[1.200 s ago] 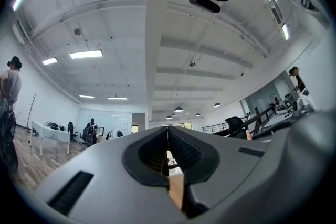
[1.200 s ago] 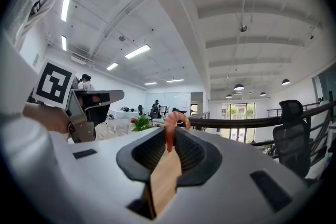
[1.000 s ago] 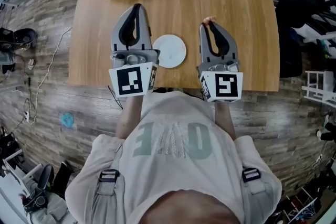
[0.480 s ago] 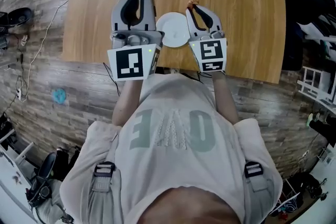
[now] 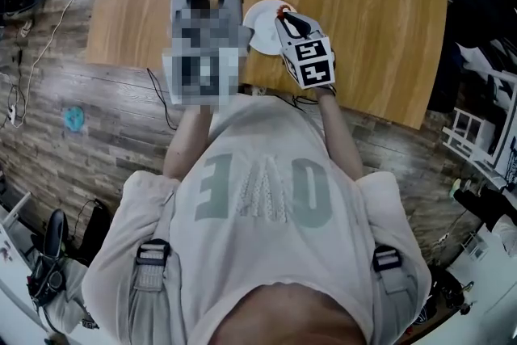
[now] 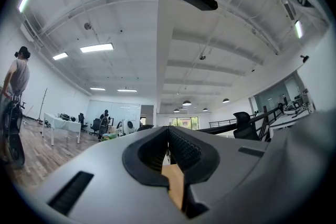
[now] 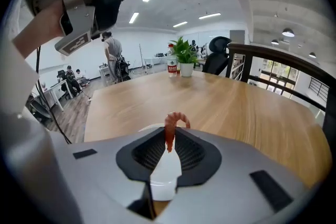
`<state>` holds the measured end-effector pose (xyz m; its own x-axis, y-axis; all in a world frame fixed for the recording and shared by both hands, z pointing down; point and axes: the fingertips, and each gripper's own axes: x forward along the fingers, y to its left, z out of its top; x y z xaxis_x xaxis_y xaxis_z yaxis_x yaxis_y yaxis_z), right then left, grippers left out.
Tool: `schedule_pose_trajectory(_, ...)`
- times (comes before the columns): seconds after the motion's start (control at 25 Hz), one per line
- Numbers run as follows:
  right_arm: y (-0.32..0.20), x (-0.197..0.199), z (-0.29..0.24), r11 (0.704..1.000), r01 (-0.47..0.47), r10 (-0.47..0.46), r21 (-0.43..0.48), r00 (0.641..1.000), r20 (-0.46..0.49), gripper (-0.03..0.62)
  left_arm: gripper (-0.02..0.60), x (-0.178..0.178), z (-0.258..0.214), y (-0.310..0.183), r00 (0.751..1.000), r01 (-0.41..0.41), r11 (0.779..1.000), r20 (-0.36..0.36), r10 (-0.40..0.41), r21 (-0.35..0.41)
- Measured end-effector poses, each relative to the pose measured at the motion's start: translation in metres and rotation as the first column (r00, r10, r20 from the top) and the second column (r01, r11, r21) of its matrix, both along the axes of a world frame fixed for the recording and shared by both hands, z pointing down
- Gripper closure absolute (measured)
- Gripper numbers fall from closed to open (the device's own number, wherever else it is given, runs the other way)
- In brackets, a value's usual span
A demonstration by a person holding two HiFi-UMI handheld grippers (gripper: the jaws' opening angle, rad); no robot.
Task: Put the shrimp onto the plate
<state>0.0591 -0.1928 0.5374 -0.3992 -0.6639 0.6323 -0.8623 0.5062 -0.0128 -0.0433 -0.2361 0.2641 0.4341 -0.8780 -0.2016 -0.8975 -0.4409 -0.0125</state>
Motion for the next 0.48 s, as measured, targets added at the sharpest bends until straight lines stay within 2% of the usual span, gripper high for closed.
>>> schedule_pose_trajectory(0.16, 0.005, -0.006, 0.022, 0.996, 0.041, -0.045, -0.076, 0.998, -0.053, 0.528, 0.572, -0.004, 0.001, -0.004, 1.000, 0.008, 1.000, -0.010, -0.008, 0.003)
schedule_pose_trajectory(0.32, 0.008, -0.009, 0.039, 0.986, 0.041, -0.049, -0.161, 0.998, -0.047, 0.528, 0.572, -0.005, 0.003, -0.007, 1.000, 0.011, 1.000, -0.022, -0.012, -0.002)
schedule_pose_trajectory(0.48, 0.011, -0.011, 0.047, 0.980, 0.052, -0.067, -0.192, 0.995, -0.073, 0.528, 0.572, -0.004, 0.004, -0.008, 1.000, 0.007, 1.000, -0.024, -0.007, 0.000)
